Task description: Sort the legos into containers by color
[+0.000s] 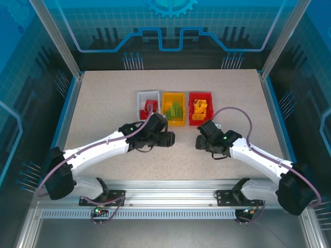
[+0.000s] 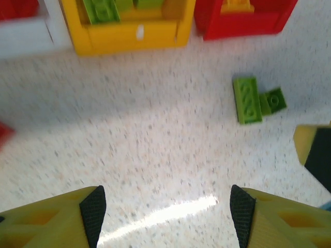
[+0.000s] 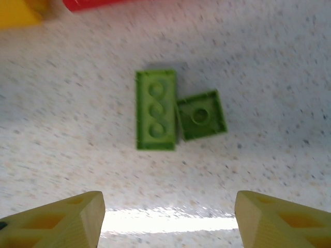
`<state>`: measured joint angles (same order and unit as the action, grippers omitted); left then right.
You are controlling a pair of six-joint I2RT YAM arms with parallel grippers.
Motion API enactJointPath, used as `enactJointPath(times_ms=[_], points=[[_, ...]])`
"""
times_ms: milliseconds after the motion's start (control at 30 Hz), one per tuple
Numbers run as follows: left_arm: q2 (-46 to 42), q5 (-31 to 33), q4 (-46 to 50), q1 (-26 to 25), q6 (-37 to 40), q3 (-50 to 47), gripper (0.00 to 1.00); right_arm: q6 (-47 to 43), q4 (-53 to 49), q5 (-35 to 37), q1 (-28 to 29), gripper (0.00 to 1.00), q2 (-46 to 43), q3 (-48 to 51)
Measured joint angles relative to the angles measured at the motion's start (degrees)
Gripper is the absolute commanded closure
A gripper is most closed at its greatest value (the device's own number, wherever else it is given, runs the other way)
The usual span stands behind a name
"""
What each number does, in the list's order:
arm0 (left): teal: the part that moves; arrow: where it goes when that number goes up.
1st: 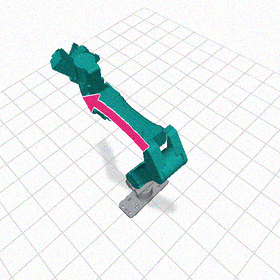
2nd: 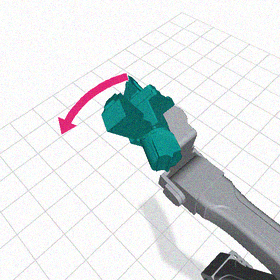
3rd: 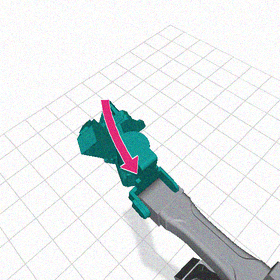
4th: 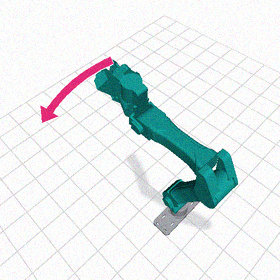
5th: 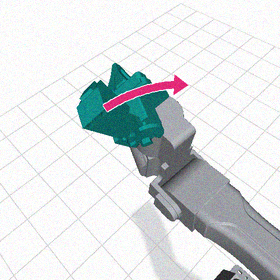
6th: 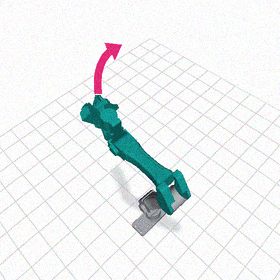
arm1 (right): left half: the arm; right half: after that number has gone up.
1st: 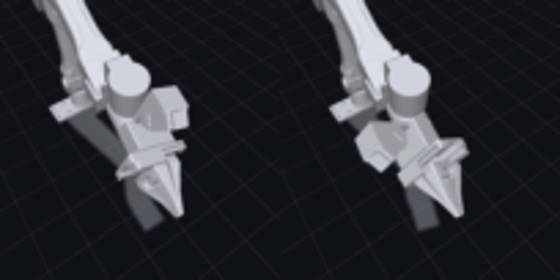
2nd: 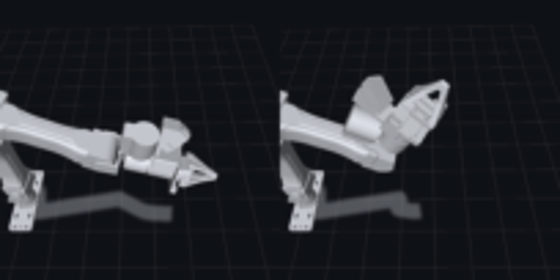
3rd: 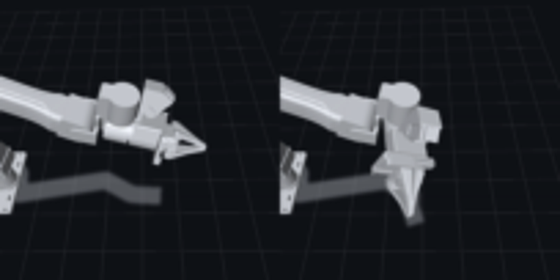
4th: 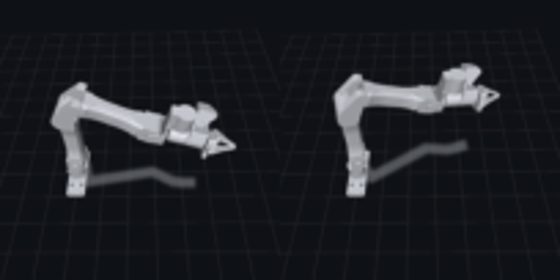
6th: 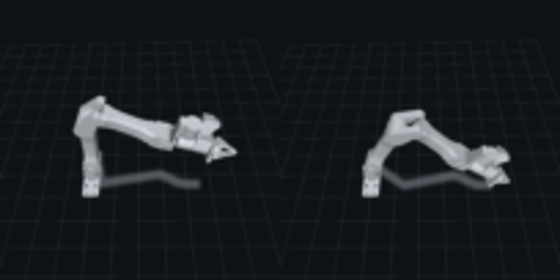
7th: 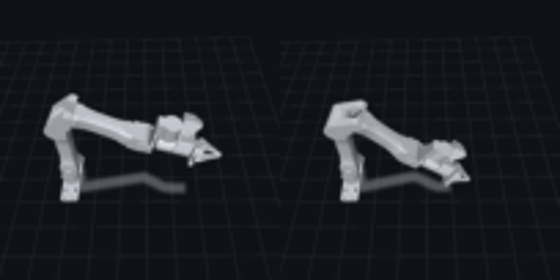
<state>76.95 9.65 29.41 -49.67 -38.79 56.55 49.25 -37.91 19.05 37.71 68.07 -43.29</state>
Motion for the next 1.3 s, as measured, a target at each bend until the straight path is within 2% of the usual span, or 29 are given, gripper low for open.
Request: enactJointPath(times_ms=[67, 167, 333, 433, 533, 700, 900, 1167, 1300], points=[[-3.37, 1.99, 0.52, -1.44, -2.91, -3.15, 0.34, -0.83, 0.02, 0.57, 2.23, 0.31, 0.55, -0.76], [-10.51, 7.26, 3.5, -2.43, -8.57, -6.27, 0.36, -3.26, 2.64, -0.13, 9.27, 0.31, 5.44, -4.48], [-26.99, 16.87, 11.63, -2.47, -18.95, -11.74, 0.39, -9.42, 10.82, -3.17, 20.65, 0.3, 21.31, -15.47], [-35.71, 20.9, 17.42, -2.47, -23.56, -14.05, 0.39, -11.52, 14.01, -5.6, 23.54, 0.3, 31.8, -24.28], [-41.31, 23.8, 22.82, -2.47, -26.73, -14.4, 0.39, -12.33, 14.97, -7.48, 24.02, 0.28, 40.98, -32.96], [-45.59, 26.8, 29.64, -2.47, -29.57, -14.38, 0.4, -13.49, 13.77, -7.96, 23.96, 0.29, 52.02, -44.92], [-46.86, 28.68, 33.86, -2.47, -30.8, -14.27, 0.39, -18.58, 11.61, -5.16, 24.0, 0.34, 55.84, -53.44], [-49.37, 30.03, 35.36, -2.47, -31.69, -14.23, 0.4, -24.11, 7.02, -4.61, 21.97, 0.33, 66.9, -72.94], [-49.4, 30.05, 36.0, -2.47, -31.8, -14.16, 0.4, -25.57, 3.43, -6.12, 19.39, 0.32, 72.67, -78.82]])
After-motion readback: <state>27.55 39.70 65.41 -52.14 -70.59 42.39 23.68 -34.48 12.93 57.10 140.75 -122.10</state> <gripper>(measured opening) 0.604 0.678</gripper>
